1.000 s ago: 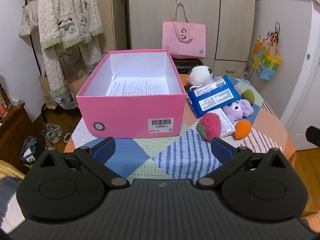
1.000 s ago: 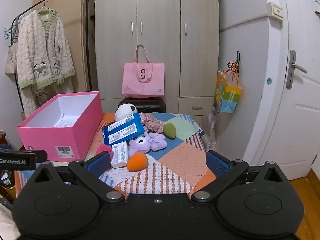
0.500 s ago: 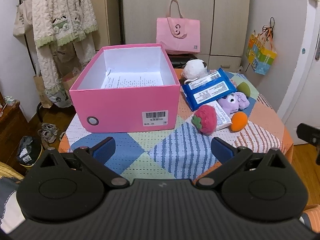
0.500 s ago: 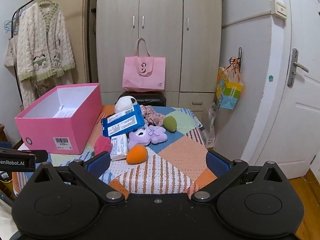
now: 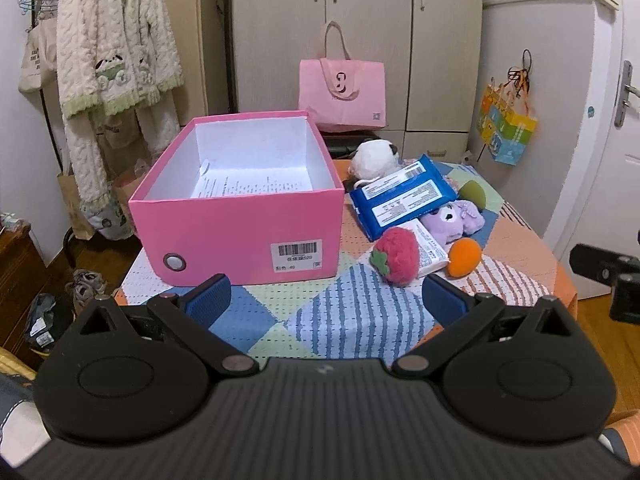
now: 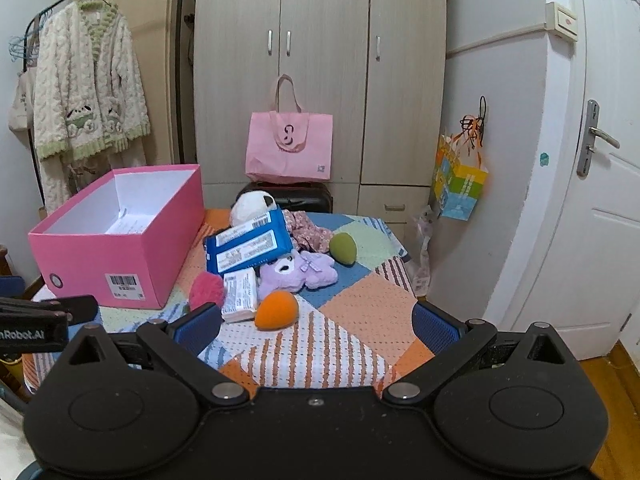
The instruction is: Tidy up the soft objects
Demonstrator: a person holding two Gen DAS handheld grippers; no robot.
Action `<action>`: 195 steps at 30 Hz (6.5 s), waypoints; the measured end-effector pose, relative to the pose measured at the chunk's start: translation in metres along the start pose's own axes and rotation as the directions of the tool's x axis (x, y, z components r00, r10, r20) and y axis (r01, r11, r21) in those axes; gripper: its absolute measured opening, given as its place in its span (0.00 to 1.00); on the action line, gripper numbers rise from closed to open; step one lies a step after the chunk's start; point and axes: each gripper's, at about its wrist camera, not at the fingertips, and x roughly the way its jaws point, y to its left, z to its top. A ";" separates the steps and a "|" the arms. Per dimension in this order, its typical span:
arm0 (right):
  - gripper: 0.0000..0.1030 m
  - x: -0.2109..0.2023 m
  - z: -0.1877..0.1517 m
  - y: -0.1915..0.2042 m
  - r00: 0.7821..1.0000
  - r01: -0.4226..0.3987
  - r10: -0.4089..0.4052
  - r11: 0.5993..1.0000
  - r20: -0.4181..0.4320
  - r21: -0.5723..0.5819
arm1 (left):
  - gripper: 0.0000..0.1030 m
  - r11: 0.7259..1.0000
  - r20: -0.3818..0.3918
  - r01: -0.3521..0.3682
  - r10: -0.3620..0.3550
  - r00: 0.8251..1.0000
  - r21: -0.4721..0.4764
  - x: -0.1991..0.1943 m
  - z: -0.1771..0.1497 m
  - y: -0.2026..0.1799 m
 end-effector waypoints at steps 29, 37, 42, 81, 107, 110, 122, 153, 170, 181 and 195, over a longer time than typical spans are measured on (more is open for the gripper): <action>1.00 0.005 -0.011 -0.010 1.000 -0.005 0.006 1.000 0.005 -0.004 | 1.00 0.997 0.039 -0.077 0.076 0.996 0.010 -0.005 -0.001 0.006; 1.00 0.003 -0.012 -0.009 1.000 -0.009 0.009 1.000 0.010 -0.006 | 1.00 0.997 0.035 -0.079 0.078 0.996 0.017 -0.005 -0.002 0.007; 1.00 0.005 -0.012 -0.009 1.000 -0.015 0.015 1.000 0.007 -0.013 | 1.00 0.998 0.041 -0.057 0.056 0.998 0.028 -0.004 -0.002 0.006; 0.84 0.178 -0.057 -0.024 0.931 -0.364 0.365 0.924 -0.012 -0.118 | 0.54 0.981 -0.040 0.186 -0.185 0.982 0.051 0.160 -0.004 -0.055; 0.53 0.175 -0.063 -0.010 0.928 -0.355 0.367 0.921 0.057 -0.159 | 0.36 0.961 0.001 0.270 -0.270 0.963 -0.056 0.162 -0.010 -0.036; 0.53 0.171 -0.063 -0.011 0.931 -0.347 0.360 0.924 0.059 -0.160 | 0.35 0.962 0.017 0.271 -0.270 0.963 -0.041 0.154 -0.009 -0.037; 0.53 0.147 -0.051 -0.012 0.944 -0.321 0.329 0.934 0.029 -0.159 | 0.35 0.951 -0.030 0.307 -0.307 0.951 -0.030 0.139 -0.018 -0.025; 0.53 0.101 0.058 0.094 0.845 -0.515 0.530 0.766 -0.074 -0.385 | 0.36 0.956 -0.011 0.291 -0.291 0.957 -0.043 0.045 0.063 0.096; 0.54 0.249 0.146 0.186 0.788 -0.537 0.586 0.499 -0.192 -0.680 | 0.36 0.974 -0.134 0.222 -0.227 0.965 -0.048 0.195 0.170 0.140; 0.53 0.333 0.151 0.237 0.799 -0.560 0.461 0.337 -0.386 -0.757 | 0.35 0.963 -0.333 0.250 -0.268 0.904 -0.095 0.298 0.184 0.160; 0.67 0.368 0.159 0.242 0.721 -0.688 0.408 0.326 -0.560 -0.648 | 0.38 0.976 -0.434 0.141 -0.201 0.878 -0.166 0.346 0.172 0.161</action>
